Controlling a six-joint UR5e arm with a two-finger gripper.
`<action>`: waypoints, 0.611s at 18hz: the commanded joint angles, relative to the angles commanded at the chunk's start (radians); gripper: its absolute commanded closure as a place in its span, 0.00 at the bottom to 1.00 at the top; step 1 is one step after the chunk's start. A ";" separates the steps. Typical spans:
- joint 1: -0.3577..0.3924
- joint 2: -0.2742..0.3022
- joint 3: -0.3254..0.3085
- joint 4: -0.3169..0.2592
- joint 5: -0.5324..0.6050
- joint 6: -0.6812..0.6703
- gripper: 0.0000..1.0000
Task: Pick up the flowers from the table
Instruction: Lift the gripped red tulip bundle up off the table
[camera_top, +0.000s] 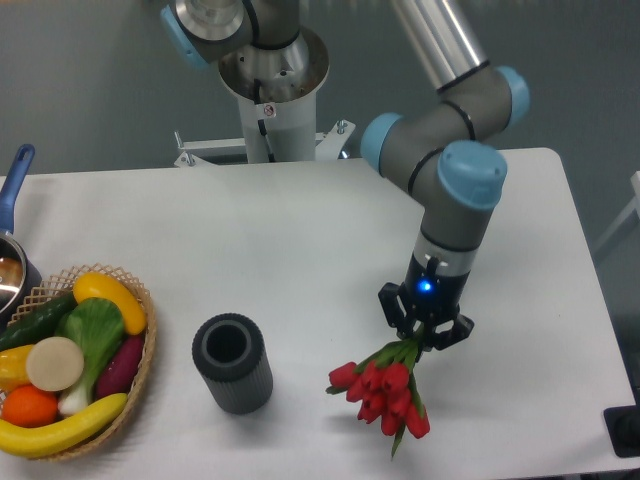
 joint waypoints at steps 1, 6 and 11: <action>0.006 0.012 -0.002 0.000 -0.044 -0.002 0.73; 0.061 0.112 -0.017 0.000 -0.250 -0.052 0.73; 0.141 0.138 -0.049 0.000 -0.491 -0.078 0.73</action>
